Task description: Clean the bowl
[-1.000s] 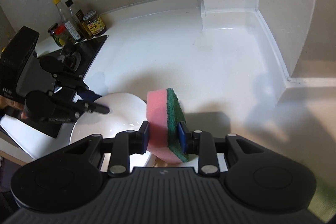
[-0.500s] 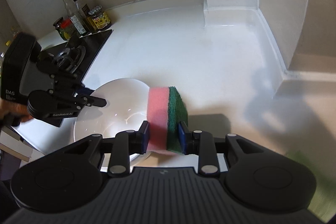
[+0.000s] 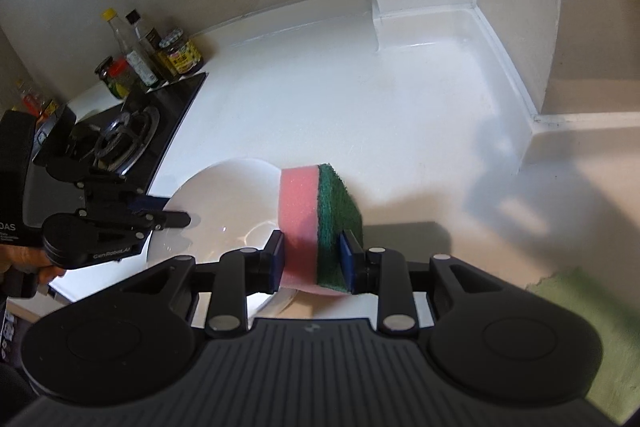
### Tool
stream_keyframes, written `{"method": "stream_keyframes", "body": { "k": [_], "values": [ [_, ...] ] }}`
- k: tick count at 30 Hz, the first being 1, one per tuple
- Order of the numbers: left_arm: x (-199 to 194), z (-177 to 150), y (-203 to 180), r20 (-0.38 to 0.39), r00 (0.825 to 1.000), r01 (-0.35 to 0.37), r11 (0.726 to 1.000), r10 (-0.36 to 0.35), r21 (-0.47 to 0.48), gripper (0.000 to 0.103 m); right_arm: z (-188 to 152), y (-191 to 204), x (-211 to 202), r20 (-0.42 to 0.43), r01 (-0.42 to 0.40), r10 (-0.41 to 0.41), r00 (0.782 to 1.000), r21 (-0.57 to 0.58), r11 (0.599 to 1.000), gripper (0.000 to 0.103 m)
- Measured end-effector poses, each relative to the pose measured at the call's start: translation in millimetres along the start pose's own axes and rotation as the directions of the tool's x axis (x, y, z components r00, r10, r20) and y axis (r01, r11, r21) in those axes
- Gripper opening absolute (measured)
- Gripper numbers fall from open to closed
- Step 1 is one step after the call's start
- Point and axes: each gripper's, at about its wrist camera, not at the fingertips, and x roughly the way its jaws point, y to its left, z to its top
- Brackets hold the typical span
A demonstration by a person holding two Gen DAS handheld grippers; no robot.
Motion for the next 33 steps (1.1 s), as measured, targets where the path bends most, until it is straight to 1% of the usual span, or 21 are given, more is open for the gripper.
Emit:
{"method": "stream_keyframes", "body": {
  "k": [4, 7, 8, 9, 10, 13, 15, 21, 27, 30, 32, 33],
  "values": [
    [0.6, 3.4, -0.8, 0.008, 1.0, 0.005, 0.994, -0.006, 0.108, 0.013, 9.5, -1.6, 6.5, -0.008, -0.007, 0.007, 1.0, -0.021, 1.0, 0.025],
    [3.2, 8.2, -3.7, 0.003, 1.0, 0.014, 0.978, -0.015, 0.206, 0.014, 16.6, -2.9, 11.4, -0.013, -0.012, 0.012, 1.0, -0.037, 0.999, 0.025],
    [4.2, 9.6, -4.8, 0.003, 1.0, 0.016, 0.968, -0.017, 0.252, 0.014, 19.0, -3.3, 13.0, -0.015, -0.014, 0.014, 1.0, -0.042, 0.999, 0.025],
    [4.7, 11.1, -4.5, 0.001, 1.0, 0.02, 0.96, -0.022, 0.278, 0.014, 21.3, -3.7, 14.6, -0.017, -0.016, 0.015, 1.0, -0.048, 0.999, 0.025],
    [5.7, 13.3, -3.7, -0.003, 1.0, 0.027, 0.959, -0.027, 0.284, 0.014, 23.7, -4.1, 16.3, -0.019, -0.018, 0.017, 1.0, -0.053, 0.998, 0.025],
    [6.9, 16.7, -3.3, -0.013, 1.0, 0.029, 0.959, -0.026, 0.28, 0.014, 29.0, -4.5, 19.7, -0.026, -0.022, 0.02, 0.999, -0.068, 0.997, 0.025],
    [2.7, 13.4, -0.9, -0.013, 1.0, 0.026, 0.961, -0.023, 0.275, 0.014, 29.0, -3.9, 19.7, -0.03, -0.022, 0.02, 0.999, -0.074, 0.997, 0.025],
    [-3.9, 7.0, -1.1, -0.012, 1.0, 0.018, 0.968, -0.016, 0.248, 0.014, 28.0, -2.9, 19.4, -0.026, -0.021, 0.019, 0.999, -0.069, 0.997, 0.025],
    [-5.1, 8.3, -4.5, -0.022, 1.0, 0.001, 0.974, 0.004, 0.229, 0.014, 25.1, -1.5, 18.2, -0.018, -0.014, 0.013, 1.0, -0.062, 0.998, 0.025],
    [-6.0, 9.0, -5.0, -0.022, 1.0, -0.01, 0.981, 0.015, 0.195, 0.014, 23.1, -1.0, 17.0, -0.012, -0.01, 0.009, 1.0, -0.058, 0.998, 0.025],
    [-6.7, 8.7, -3.2, -0.029, 0.999, -0.014, 0.99, 0.019, 0.14, 0.015, 21.5, -1.4, 16.0, -0.007, -0.009, 0.008, 1.0, -0.052, 0.999, 0.025],
    [-7.8, 8.0, -0.7, -0.028, 0.999, -0.02, 0.996, 0.022, 0.09, 0.015, 20.6, -2.1, 15.6, -0.004, -0.009, 0.009, 1.0, -0.048, 0.999, 0.025]
  ]
}}
